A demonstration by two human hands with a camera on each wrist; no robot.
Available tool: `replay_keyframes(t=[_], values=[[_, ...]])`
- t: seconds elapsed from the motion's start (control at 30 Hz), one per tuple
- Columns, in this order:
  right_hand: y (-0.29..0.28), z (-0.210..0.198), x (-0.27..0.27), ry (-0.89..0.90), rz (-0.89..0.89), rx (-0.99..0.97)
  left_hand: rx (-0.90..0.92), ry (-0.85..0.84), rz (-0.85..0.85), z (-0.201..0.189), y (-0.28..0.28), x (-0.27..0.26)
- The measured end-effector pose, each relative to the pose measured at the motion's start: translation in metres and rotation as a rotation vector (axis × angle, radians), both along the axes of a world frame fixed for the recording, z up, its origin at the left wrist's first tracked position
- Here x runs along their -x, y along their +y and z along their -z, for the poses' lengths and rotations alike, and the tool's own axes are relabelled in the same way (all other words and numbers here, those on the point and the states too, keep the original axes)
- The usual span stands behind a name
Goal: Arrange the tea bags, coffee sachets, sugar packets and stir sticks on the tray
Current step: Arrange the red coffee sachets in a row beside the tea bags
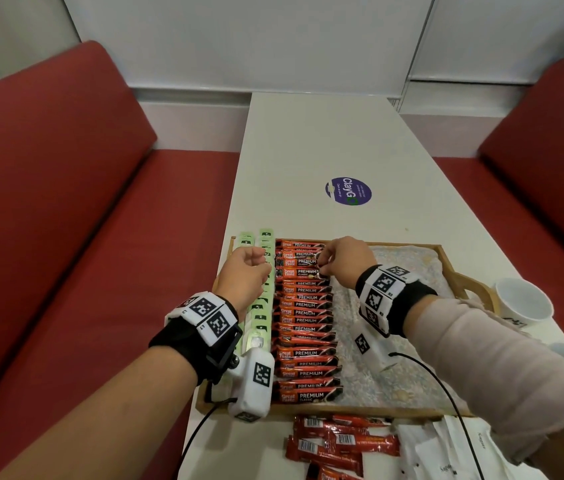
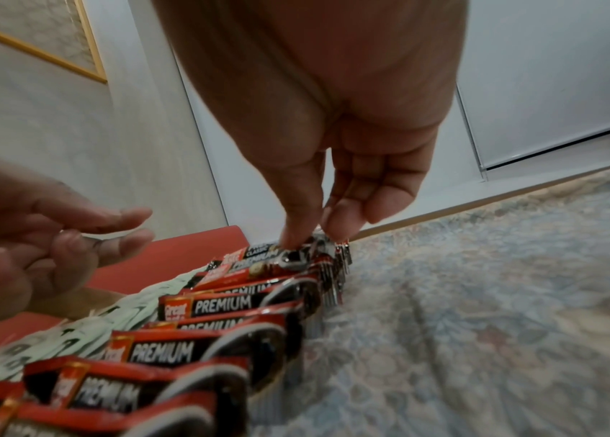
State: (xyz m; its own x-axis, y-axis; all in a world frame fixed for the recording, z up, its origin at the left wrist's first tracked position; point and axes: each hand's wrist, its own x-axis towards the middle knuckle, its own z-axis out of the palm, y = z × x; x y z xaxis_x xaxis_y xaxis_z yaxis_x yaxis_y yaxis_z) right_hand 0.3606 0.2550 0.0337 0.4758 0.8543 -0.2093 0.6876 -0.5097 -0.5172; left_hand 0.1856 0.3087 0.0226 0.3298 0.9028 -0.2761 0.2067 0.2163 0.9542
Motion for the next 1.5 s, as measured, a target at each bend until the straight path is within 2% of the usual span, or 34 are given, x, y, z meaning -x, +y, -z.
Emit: replay_keyframes(t=[0.3, 0.6, 0.8, 1.03, 1.17, 1.33, 1.5], values=[[-0.022, -0.012, 0.005, -0.015, -0.020, -0.068, -0.045, 0.065, -0.001, -0.007, -0.020, 0.008], [-0.093, -0.028, 0.038, 0.025, -0.128, -0.123, -0.099, 0.071, 0.104, -0.021, -0.085, 0.024], [-0.148, -0.029, 0.067, 0.061, -0.235, -0.054, -0.126, 0.110, 0.175, -0.018, -0.128, 0.037], [-0.191, -0.015, 0.086, -0.085, -0.334, 0.134, -0.152, 0.211, 0.258, -0.002, -0.164, 0.053], [-0.206, -0.011, 0.095, -0.176, -0.391, 0.222, -0.176, 0.336, 0.317, 0.005, -0.173, 0.062], [-0.221, 0.006, 0.107, -0.378, -0.432, 0.260, -0.225, 0.545, 0.378, 0.020, -0.185, 0.067], [-0.227, 0.022, 0.113, -0.387, -0.388, 0.237, -0.192, 0.708, 0.392, 0.029, -0.194, 0.067]])
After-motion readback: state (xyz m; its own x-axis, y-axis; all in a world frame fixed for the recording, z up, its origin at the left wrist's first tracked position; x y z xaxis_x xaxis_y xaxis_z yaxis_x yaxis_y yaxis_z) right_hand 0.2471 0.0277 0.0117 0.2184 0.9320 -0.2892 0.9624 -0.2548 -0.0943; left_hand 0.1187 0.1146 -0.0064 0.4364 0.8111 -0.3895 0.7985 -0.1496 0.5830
